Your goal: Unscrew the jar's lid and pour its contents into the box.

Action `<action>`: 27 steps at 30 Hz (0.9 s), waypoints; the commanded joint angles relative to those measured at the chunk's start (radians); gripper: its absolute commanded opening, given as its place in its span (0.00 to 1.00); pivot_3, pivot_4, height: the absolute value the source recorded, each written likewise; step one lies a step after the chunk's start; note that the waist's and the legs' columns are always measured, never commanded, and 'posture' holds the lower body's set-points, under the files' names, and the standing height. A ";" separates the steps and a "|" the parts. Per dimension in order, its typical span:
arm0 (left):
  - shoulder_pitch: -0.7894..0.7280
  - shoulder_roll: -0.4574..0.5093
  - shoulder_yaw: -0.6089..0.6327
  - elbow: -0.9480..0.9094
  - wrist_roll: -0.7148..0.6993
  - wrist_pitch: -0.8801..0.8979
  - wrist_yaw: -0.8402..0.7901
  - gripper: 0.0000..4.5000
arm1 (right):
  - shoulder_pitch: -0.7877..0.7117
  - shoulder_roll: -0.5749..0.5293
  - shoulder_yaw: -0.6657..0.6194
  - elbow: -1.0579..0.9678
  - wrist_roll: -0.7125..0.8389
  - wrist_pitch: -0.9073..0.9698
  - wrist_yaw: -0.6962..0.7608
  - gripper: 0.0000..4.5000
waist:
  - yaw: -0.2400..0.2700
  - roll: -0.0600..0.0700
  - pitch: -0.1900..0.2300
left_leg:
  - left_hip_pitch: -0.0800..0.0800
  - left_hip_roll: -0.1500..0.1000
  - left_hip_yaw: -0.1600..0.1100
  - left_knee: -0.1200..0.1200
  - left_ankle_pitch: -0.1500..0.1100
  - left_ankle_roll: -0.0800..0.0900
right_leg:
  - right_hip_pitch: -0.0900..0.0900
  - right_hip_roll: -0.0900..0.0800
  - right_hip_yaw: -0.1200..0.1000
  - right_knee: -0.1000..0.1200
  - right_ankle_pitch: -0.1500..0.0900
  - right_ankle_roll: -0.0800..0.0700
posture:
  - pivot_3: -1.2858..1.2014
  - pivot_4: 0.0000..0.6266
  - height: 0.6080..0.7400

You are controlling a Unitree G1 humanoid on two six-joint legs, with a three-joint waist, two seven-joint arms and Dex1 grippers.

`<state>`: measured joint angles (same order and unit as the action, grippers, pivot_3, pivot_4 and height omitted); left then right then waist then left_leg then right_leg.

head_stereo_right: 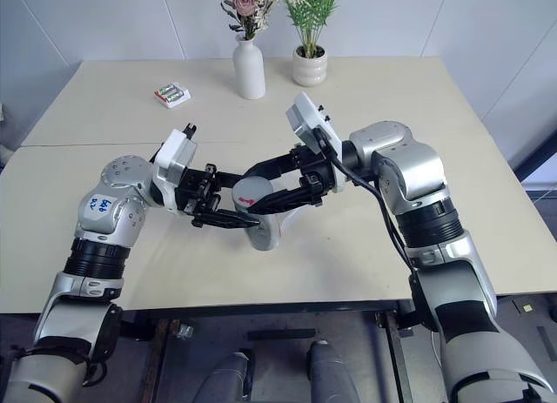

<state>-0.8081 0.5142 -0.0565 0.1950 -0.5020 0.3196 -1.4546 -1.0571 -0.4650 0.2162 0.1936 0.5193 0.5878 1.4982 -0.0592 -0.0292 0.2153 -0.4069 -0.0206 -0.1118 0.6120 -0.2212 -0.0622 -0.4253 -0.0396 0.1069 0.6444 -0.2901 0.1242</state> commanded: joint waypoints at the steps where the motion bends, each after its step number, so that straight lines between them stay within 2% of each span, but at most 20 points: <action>1: -0.005 0.011 0.045 -0.029 -0.016 0.006 0.046 0.55 | 0.012 0.012 0.003 -0.072 0.022 0.007 0.015 0.64 | 0.000 0.000 0.000 | 0.000 0.000 0.000 0.000 0.000 0.000 | 0.000 0.000 0.000 0.000 0.000 0.000 | 0.52 0.24 1.00; 4: -0.001 0.008 0.053 -0.036 -0.018 0.001 0.063 0.55 | 0.027 0.011 -0.006 -0.090 0.028 0.025 -0.003 0.85 | 0.000 0.000 0.000 | 0.000 0.000 0.000 0.000 0.000 0.000 | 0.000 0.000 0.000 0.000 0.000 0.000 | 0.52 0.24 1.00; 5: 0.002 0.009 0.054 -0.040 -0.019 0.002 0.066 0.55 | 0.031 0.012 -0.011 -0.095 0.029 0.022 -0.007 0.95 | 0.000 0.000 0.000 | 0.000 0.000 0.000 0.000 0.000 0.000 | 0.000 0.000 0.000 0.000 0.000 0.000 | 0.52 0.24 1.00; 6: 0.004 0.009 0.056 -0.045 -0.020 0.000 0.070 0.55 | 0.034 0.015 -0.017 -0.098 0.029 0.015 -0.014 0.99 | 0.000 0.000 0.000 | 0.000 0.000 0.000 0.000 0.000 0.000 | 0.000 0.000 0.000 0.000 0.000 0.000 | 0.52 0.24 1.00; 17: 0.043 0.048 0.078 -0.092 -0.029 0.018 0.083 0.55 | 0.032 0.031 -0.077 -0.069 0.013 -0.091 -0.081 0.99 | -0.001 0.000 0.000 | 0.000 0.000 0.000 0.000 0.000 0.000 | 0.000 0.000 0.000 0.000 0.000 0.000 | 0.52 0.24 1.00; 27: 0.101 0.100 0.086 -0.122 -0.024 0.023 0.088 0.55 | 0.039 0.036 -0.130 -0.094 0.040 -0.101 -0.134 0.99 | 0.000 0.000 0.000 | 0.000 0.000 0.000 0.000 0.000 0.000 | 0.000 0.000 0.000 0.000 0.000 0.000 | 0.52 0.24 1.00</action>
<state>-0.7080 0.6032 0.0058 0.1190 -0.5090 0.3469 -1.3688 -1.0127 -0.4339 0.1187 0.1422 0.5385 0.5014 1.3786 -0.0592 -0.0290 0.2154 -0.4069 -0.0205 -0.1120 0.6119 -0.2212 -0.0623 -0.4256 -0.0398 0.1069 0.6447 -0.2902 0.1239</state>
